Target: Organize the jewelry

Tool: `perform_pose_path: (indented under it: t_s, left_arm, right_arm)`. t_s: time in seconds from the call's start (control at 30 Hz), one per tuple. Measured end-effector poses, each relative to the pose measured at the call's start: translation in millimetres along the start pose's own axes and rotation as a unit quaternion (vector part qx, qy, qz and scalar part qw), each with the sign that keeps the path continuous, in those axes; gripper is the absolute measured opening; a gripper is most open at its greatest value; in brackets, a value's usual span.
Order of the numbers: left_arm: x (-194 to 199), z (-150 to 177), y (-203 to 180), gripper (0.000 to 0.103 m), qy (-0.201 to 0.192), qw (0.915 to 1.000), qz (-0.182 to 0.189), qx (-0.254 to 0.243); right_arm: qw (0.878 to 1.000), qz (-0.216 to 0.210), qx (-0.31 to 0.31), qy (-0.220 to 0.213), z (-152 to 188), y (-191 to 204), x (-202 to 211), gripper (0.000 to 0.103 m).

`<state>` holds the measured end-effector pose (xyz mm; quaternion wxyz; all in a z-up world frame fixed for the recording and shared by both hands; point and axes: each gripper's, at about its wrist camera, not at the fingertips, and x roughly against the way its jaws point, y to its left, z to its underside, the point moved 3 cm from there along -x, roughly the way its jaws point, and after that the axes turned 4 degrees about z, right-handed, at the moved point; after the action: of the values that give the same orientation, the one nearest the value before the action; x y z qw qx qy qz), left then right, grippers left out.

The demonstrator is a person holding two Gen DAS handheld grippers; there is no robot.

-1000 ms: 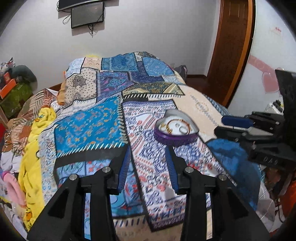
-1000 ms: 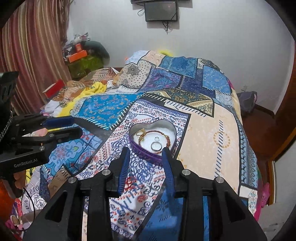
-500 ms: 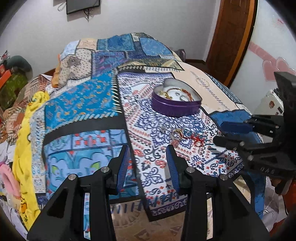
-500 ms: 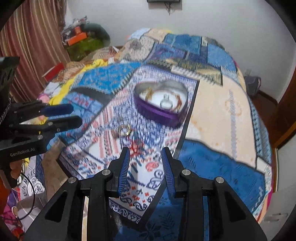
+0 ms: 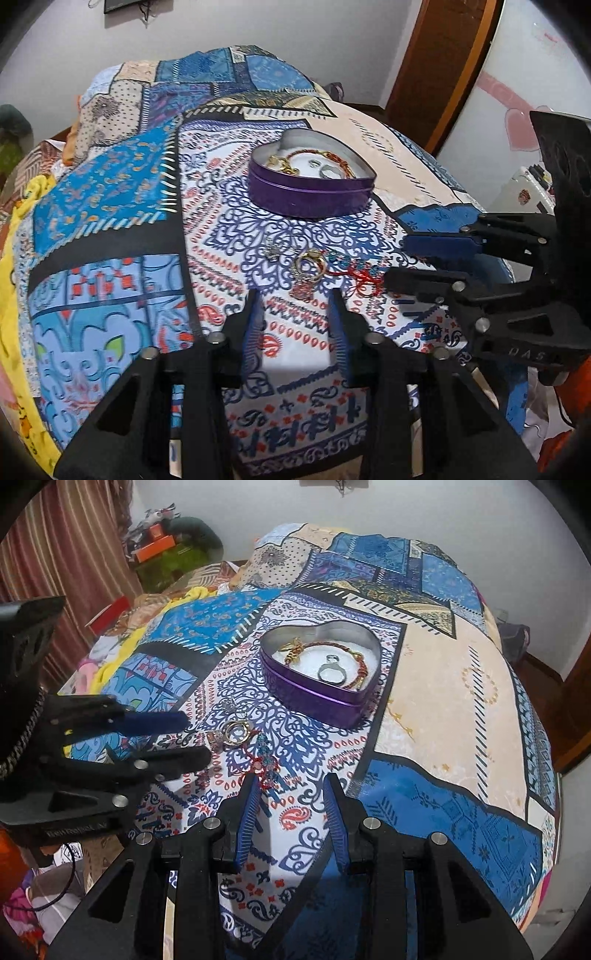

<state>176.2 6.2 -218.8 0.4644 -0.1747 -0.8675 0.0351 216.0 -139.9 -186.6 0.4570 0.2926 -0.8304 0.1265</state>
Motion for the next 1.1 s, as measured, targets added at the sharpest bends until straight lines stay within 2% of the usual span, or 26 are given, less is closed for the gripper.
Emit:
perform_pose_path:
  t_s: [0.03, 0.23, 0.33, 0.43, 0.63, 0.77, 0.8, 0.87, 1.1]
  left_arm:
    - [-2, 0, 0, 0.026, 0.001, 1.0, 0.003, 0.001]
    - [-6, -4, 1, 0.023, -0.007, 0.9999, 0.008, 0.005]
    - [-7, -6, 2, 0.018, -0.011, 0.9999, 0.008, 0.008]
    - [-8, -6, 3, 0.013, -0.015, 0.9998, 0.01, 0.012]
    - [-5, -7, 4, 0.013, -0.022, 0.9996, 0.01, 0.017]
    - [1, -5, 7, 0.013, -0.028, 0.9994, 0.008, 0.02]
    - [2, -5, 8, 0.013, -0.029, 0.9993, 0.008, 0.021]
    - [3, -4, 9, 0.013, -0.029, 0.9993, 0.004, 0.022]
    - [14, -5, 10, 0.013, -0.038, 0.9989, -0.002, 0.027]
  right_arm:
    - [1.0, -0.001, 0.001, -0.001, 0, 1, -1, 0.032]
    - [1.0, -0.011, -0.002, -0.001, -3, 2, -4, 0.032]
    - [1.0, -0.007, 0.006, -0.003, -6, 4, -6, 0.032]
    - [1.0, -0.002, 0.011, -0.004, -11, 4, -7, 0.026]
    - [0.999, 0.001, 0.032, 0.009, -13, 11, -17, 0.02]
    - [0.999, 0.006, 0.047, 0.012, -12, 15, -20, 0.02]
    - [0.999, 0.005, 0.047, 0.012, -12, 15, -20, 0.019]
    - [0.999, -0.004, 0.049, 0.013, -11, 15, -20, 0.009]
    - [0.999, -0.007, 0.047, 0.007, -9, 16, -15, 0.007]
